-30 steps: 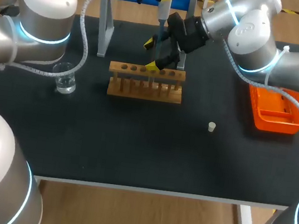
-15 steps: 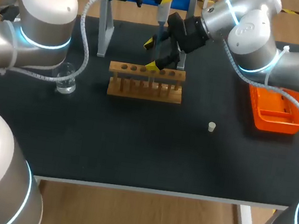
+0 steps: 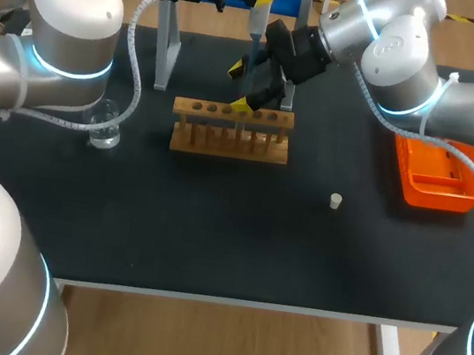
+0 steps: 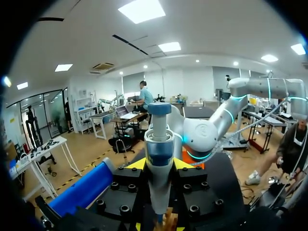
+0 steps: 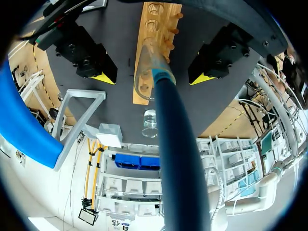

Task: Invert the test tube, pick up the pipette, mount the tip to pipette, aspirate from beaker and dispense into the tube, eject the tip, return the pipette, and cap with the stopper.

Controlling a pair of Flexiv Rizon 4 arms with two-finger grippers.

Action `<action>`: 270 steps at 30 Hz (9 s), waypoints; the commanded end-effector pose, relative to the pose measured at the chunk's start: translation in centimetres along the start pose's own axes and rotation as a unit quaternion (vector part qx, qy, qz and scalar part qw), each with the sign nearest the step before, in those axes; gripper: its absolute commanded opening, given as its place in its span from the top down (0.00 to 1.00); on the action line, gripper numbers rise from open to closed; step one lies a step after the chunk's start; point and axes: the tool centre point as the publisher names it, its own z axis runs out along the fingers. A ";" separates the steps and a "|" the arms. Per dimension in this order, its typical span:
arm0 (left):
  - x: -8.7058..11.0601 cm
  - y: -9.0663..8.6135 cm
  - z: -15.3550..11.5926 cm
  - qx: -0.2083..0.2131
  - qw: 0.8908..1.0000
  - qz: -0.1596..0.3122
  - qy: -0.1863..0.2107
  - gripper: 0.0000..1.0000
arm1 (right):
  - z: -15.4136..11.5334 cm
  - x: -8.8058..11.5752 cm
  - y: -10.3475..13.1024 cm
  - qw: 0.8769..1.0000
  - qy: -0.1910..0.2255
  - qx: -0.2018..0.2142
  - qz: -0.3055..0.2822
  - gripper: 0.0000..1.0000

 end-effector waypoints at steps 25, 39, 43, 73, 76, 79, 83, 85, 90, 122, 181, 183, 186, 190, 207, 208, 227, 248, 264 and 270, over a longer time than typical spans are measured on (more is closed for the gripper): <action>0.1 0.2 -0.1 0.003 1.000 -0.002 -0.001 1.00 | -0.1 0.1 0.0 1.000 0.000 0.001 0.000 0.00; 0.1 0.2 -0.1 0.003 1.000 -0.002 -0.001 1.00 | -0.1 0.1 0.0 1.000 0.000 0.001 0.000 0.00; 0.1 0.2 -0.1 0.003 1.000 -0.002 -0.001 1.00 | -0.1 0.1 0.0 1.000 0.000 0.001 0.000 0.00; 0.1 0.2 -0.1 0.003 1.000 -0.002 -0.001 1.00 | -14.2 8.3 -1.0 0.993 -0.108 -0.039 0.036 0.00; 0.1 0.2 -0.1 0.003 1.000 -0.002 -0.001 1.00 | -16.0 8.6 -0.2 0.992 -0.115 -0.043 0.041 0.00; 0.1 0.2 -0.1 0.003 1.000 -0.002 -0.001 1.00 | -17.6 8.6 1.0 0.990 -0.119 -0.042 0.056 0.00; 0.1 0.2 -0.1 0.003 1.000 -0.002 -0.001 1.00 | -19.2 8.1 3.6 0.990 -0.124 -0.036 0.051 0.00; 0.1 0.2 -0.1 0.003 1.000 -0.002 -0.001 1.00 | -19.7 7.6 4.9 0.991 -0.123 -0.030 0.049 0.00; 0.1 0.2 -0.1 0.003 1.000 -0.002 -0.001 1.00 | -20.1 7.3 5.6 0.991 -0.125 -0.025 0.049 0.00; 0.1 0.2 -0.1 0.003 1.000 -0.002 -0.001 1.00 | -20.9 5.4 10.6 0.992 -0.115 -0.037 0.025 0.00; 0.1 0.2 -0.1 0.003 1.000 -0.002 -0.001 1.00 | -19.8 1.9 23.2 0.977 -0.104 -0.184 -0.022 1.00; 0.1 0.2 -0.1 0.003 1.000 -0.002 -0.001 1.00 | -19.6 1.8 23.1 0.975 -0.096 -0.198 -0.025 1.00; 0.1 0.2 -0.1 0.003 1.000 -0.002 -0.001 1.00 | -19.3 1.6 23.0 0.972 -0.094 -0.212 -0.025 1.00; 0.1 0.2 -0.1 0.003 1.000 -0.002 -0.001 1.00 | -19.0 1.4 22.9 0.971 -0.094 -0.216 -0.025 1.00; 0.1 0.2 -0.1 0.003 1.000 -0.002 -0.001 1.00 | -18.6 0.4 23.5 0.965 -0.081 -0.249 -0.019 1.00; 0.1 0.2 -0.1 0.003 1.000 -0.002 -0.001 1.00 | -18.5 0.4 23.5 0.964 -0.080 -0.251 -0.020 1.00; 0.1 0.2 -0.1 0.003 1.000 -0.002 -0.001 1.00 | -17.7 0.5 22.9 0.961 -0.060 -0.269 -0.006 1.00; 0.1 0.2 -0.1 0.003 1.000 -0.002 -0.001 1.00 | -16.5 0.7 21.3 0.961 -0.052 -0.270 0.011 1.00; 0.1 0.2 -0.1 0.003 1.000 -0.002 -0.001 1.00 | -18.8 1.5 23.5 0.959 -0.066 -0.276 -0.019 0.67; 0.1 0.2 -0.1 0.003 1.000 -0.002 -0.001 1.00 | -20.9 3.1 23.4 0.958 -0.072 -0.274 -0.034 0.00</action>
